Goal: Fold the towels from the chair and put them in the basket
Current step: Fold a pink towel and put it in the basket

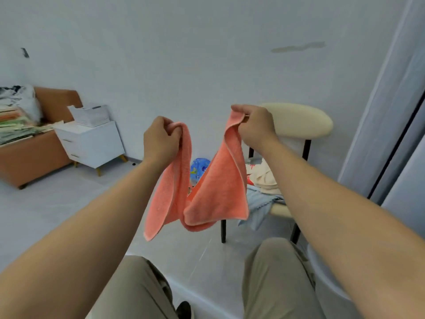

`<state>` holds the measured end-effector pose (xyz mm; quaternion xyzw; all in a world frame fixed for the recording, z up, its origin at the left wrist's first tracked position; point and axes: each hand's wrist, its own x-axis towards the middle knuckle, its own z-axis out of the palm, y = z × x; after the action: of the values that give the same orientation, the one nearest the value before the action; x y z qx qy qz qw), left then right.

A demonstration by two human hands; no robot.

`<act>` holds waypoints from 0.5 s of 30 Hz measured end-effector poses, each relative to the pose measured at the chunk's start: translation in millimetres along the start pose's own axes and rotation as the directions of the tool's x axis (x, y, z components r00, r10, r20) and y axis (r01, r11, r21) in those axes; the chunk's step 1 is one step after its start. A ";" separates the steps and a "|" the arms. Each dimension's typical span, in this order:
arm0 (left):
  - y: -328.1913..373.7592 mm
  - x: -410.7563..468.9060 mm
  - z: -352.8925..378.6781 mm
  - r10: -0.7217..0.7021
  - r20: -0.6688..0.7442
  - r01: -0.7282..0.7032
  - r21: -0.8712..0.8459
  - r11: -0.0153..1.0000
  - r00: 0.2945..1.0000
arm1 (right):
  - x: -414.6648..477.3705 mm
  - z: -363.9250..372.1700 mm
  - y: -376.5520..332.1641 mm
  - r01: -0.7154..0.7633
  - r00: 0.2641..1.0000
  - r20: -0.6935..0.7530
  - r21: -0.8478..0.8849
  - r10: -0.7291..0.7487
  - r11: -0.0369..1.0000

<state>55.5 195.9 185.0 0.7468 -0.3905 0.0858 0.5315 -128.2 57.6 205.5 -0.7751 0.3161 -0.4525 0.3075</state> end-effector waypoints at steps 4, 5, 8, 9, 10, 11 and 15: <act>-37.8 -3.8 -6.5 -0.120 0.059 0.119 0.017 0.993 0.991 | -17.7 26.0 7.1 0.256 0.965 0.129 -0.271 -0.228 0.928; -47.8 -4.6 -7.1 -0.145 0.115 0.148 -0.022 0.989 0.983 | -19.4 32.1 10.1 0.302 0.948 0.193 -0.296 -0.253 0.906; -85.0 -5.4 -10.9 -0.169 0.443 0.278 -0.194 0.941 0.880 | -22.8 58.0 19.6 0.306 0.888 0.428 -0.280 -0.167 0.910; -98.6 -5.0 -11.0 -0.192 0.536 0.368 -0.242 0.898 0.822 | -22.7 71.6 25.2 0.309 0.880 0.443 -0.261 -0.171 0.915; -114.4 -3.4 -8.6 -0.241 0.585 0.476 -0.288 0.831 0.774 | -19.7 87.9 36.0 0.288 0.896 0.411 -0.252 -0.167 0.924; -134.3 1.1 -2.2 -0.337 0.585 0.595 -0.329 0.733 0.738 | -13.0 105.9 48.5 0.205 0.935 0.336 -0.259 -0.111 0.944; -206.1 18.3 34.6 -0.822 0.373 0.895 -0.297 0.333 0.430 | 33.5 154.8 102.5 -0.464 0.866 0.100 -0.201 0.490 0.862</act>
<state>197.1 183.9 30.6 0.6956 0.0157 -0.3604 0.6213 1.8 -1.3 82.2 -0.7272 0.5122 -0.2747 0.3653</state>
